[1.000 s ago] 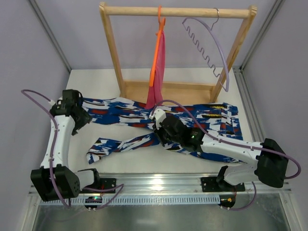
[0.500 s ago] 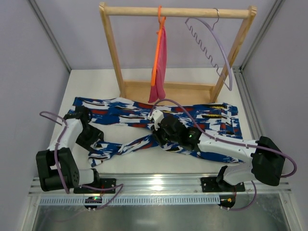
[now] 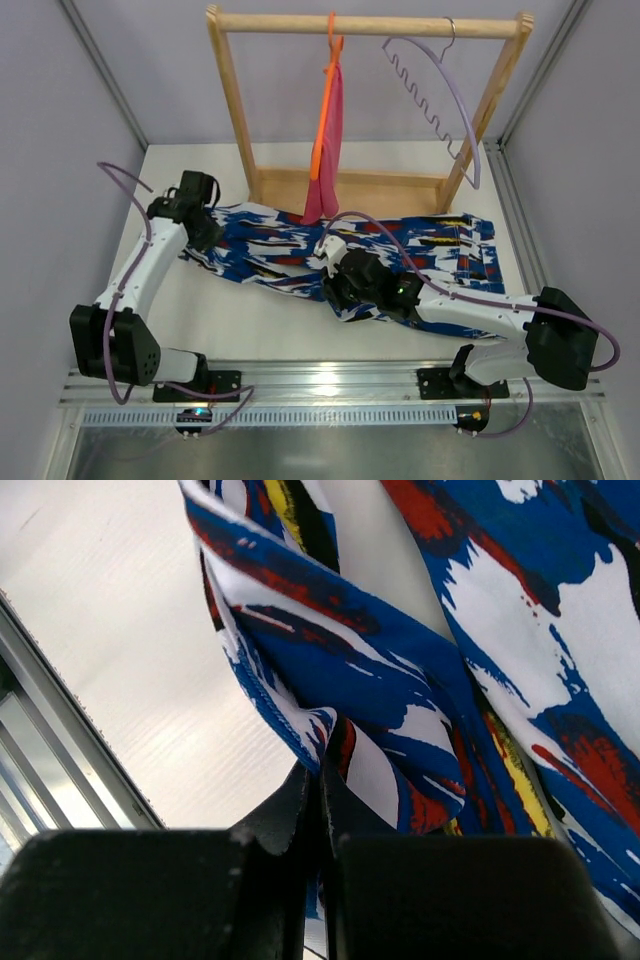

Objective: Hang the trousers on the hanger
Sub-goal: Fold the trousers

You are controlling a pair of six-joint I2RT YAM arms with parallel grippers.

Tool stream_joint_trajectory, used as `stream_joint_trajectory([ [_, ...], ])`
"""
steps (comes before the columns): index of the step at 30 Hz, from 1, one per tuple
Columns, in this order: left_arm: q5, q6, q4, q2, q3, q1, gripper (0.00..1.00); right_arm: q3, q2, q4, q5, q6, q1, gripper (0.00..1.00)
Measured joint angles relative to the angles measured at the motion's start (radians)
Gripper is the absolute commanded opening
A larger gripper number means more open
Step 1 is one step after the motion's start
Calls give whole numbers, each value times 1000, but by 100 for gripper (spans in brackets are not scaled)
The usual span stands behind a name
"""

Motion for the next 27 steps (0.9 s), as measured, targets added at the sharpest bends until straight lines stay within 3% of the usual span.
stream_joint_trajectory([
  [2, -11, 11, 26, 24, 43, -69, 7, -10, 0, 0, 1, 5, 0, 4],
  [5, -19, 37, 25, 123, 62, -89, 32, -12, 0, 2, 3, 9, 0, 4],
  [6, -28, 54, 19, 184, 75, -87, 49, -12, 0, 2, 3, 9, 0, 4],
  [9, -39, 95, 6, 310, 116, -74, 63, -12, 0, 3, 3, 10, 0, 4],
  [12, -47, 119, -21, 325, 161, -42, 69, -12, 0, 2, 3, 11, 0, 4],
  [16, -61, 119, -40, 274, 204, 81, 69, -12, 0, 3, 3, 11, 0, 4],
  [22, 93, 86, 32, 93, -63, 338, 64, -12, 5, 3, 3, 11, 0, 4],
  [27, 189, 61, 50, 106, -160, 377, 70, -12, 6, 4, 1, 11, 0, 4],
])
